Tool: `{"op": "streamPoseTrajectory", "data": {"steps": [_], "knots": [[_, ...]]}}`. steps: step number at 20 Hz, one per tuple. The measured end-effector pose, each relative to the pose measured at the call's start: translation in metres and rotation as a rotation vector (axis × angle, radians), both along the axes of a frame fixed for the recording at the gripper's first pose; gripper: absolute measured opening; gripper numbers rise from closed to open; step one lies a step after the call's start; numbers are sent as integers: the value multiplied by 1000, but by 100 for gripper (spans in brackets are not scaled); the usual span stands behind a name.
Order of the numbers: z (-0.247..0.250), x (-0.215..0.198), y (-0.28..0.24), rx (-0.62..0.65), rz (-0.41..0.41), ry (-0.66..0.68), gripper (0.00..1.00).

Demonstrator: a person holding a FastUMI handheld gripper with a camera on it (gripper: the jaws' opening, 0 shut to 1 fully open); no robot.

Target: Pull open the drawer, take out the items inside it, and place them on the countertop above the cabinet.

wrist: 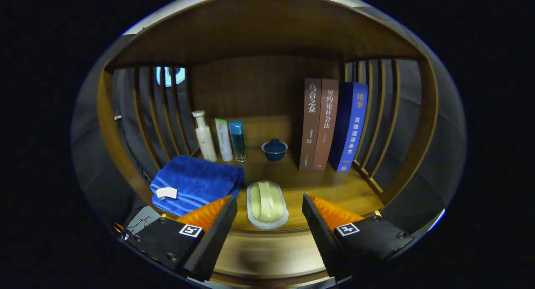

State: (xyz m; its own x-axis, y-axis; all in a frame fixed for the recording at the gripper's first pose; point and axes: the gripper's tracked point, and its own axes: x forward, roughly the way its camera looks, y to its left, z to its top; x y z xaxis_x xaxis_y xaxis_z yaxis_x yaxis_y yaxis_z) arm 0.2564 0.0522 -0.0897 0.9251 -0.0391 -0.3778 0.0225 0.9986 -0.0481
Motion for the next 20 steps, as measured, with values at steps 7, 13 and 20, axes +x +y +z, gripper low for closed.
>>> {"op": "streamPoseTrajectory", "data": {"steps": [7,13,20], "knots": [[0,-87,-3,-5,27,-148,100],[-44,-142,-12,18,43,-175,99],[-91,-177,-23,52,40,-233,99]]}}
